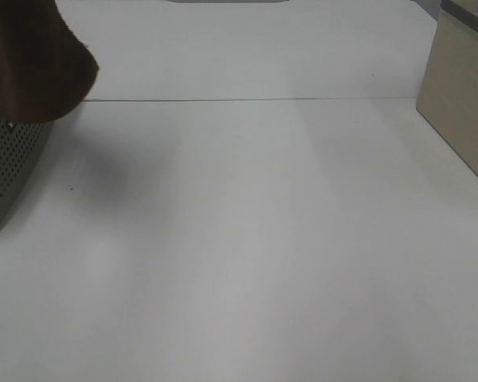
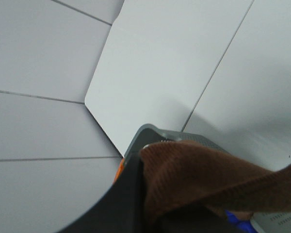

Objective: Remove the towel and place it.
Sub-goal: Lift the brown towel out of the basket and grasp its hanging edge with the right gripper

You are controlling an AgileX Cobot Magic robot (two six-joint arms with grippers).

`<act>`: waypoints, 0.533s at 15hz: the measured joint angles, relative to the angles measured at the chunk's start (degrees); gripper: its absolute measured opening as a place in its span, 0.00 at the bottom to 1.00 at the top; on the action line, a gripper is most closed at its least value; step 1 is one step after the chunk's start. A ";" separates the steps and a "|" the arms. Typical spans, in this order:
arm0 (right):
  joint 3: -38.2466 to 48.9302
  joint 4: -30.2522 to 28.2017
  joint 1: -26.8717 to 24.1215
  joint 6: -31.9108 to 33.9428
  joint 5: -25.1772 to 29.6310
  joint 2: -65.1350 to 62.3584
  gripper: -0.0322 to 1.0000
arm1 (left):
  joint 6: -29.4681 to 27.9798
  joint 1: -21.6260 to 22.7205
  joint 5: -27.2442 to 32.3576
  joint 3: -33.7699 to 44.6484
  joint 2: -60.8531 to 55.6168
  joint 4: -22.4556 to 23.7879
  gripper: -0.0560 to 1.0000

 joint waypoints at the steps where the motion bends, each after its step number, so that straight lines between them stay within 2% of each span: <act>1: 0.00 7.39 0.00 -7.68 -3.21 4.70 0.63 | -0.11 -3.04 0.17 0.00 0.00 0.97 0.05; 2: 0.00 11.57 0.00 -12.49 -4.41 7.51 0.63 | -0.11 -4.30 0.17 0.00 0.00 1.26 0.05; 5: 0.00 35.64 0.00 -43.60 -6.70 23.49 0.63 | 5.39 -12.95 0.34 0.00 0.00 2.06 0.05; 7: 0.00 51.11 0.00 -62.74 -5.04 33.86 0.63 | 8.65 -16.90 0.34 0.00 0.00 2.06 0.05; 8: -0.52 57.01 0.00 -70.02 -2.75 38.33 0.63 | 10.20 -18.28 0.34 0.00 0.00 2.06 0.05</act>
